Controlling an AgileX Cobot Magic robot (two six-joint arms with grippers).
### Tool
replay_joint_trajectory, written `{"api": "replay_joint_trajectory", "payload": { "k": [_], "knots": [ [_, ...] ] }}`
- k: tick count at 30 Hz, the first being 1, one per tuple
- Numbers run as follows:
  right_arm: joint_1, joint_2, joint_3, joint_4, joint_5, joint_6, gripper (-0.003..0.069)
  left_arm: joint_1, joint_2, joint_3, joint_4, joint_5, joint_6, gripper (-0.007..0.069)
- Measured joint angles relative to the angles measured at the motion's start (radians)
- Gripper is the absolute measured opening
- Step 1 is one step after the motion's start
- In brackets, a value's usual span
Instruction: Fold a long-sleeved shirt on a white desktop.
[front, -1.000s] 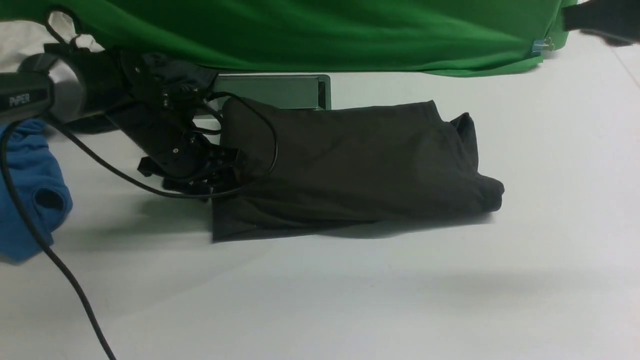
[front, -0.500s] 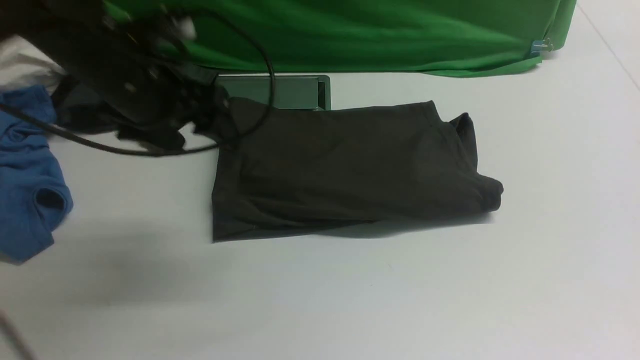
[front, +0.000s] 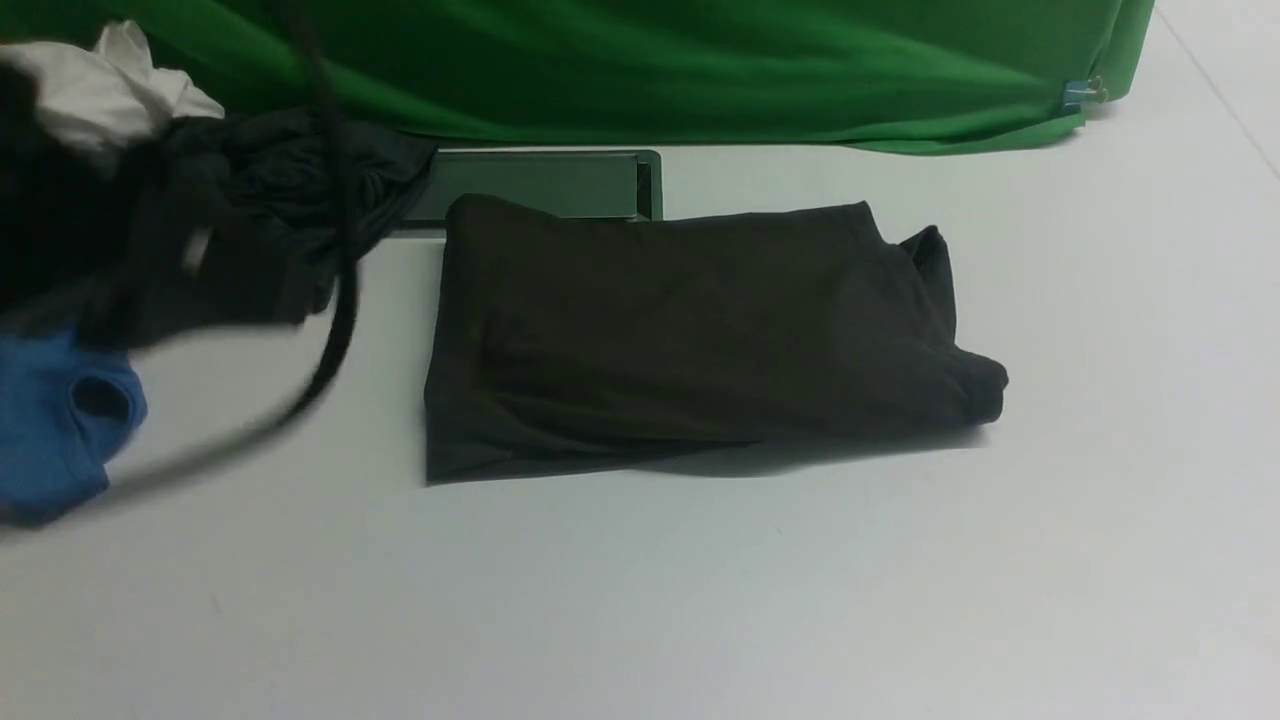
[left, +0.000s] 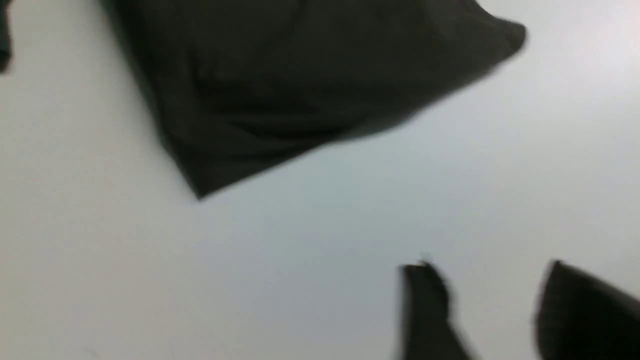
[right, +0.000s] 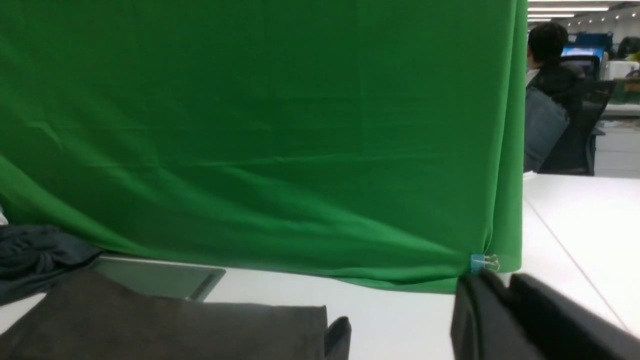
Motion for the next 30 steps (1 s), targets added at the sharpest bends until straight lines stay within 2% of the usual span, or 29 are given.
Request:
{"api": "replay_joint_trajectory", "payload": {
  "k": [2, 3, 5, 13, 21, 26, 27, 28, 30],
  "knots": [
    [0.000, 0.000, 0.000, 0.000, -0.004, 0.000, 0.0067, 0.000, -0.100, 0.083, 0.001, -0.016, 0.016, 0.0110],
    [0.000, 0.000, 0.000, 0.000, -0.005, 0.000, 0.0071, 0.000, -0.134, 0.110, 0.007, -0.027, 0.019, 0.0067],
    [0.000, 0.000, 0.000, 0.000, -0.005, 0.000, 0.0078, 0.000, -0.195, 0.152, 0.022, -0.043, 0.022, 0.0031],
    [0.000, 0.000, 0.000, 0.000, -0.005, 0.000, 0.0094, 0.000, -0.404, 0.203, 0.045, -0.057, 0.041, 0.0017],
    [0.000, 0.000, 0.000, 0.000, -0.008, 0.001, 0.0106, 0.000, -0.453, 0.219, 0.049, -0.092, 0.048, 0.0017],
    [0.000, -0.001, 0.000, 0.000, -0.008, 0.001, 0.0115, 0.025, -0.491, 0.330, 0.152, -0.377, 0.083, 0.0017],
    [0.000, -0.001, 0.000, 0.000, -0.008, 0.001, 0.0118, 0.036, -0.515, 0.391, 0.199, -0.477, 0.067, 0.0017],
    [0.000, -0.001, 0.000, 0.000, -0.008, 0.001, 0.0119, 0.037, -0.519, 0.400, 0.207, -0.494, 0.063, 0.0017],
    [0.000, -0.001, 0.000, 0.000, -0.008, 0.001, 0.0126, 0.042, -0.584, 0.541, 0.314, -0.705, 0.005, 0.0017]
  ]
}}
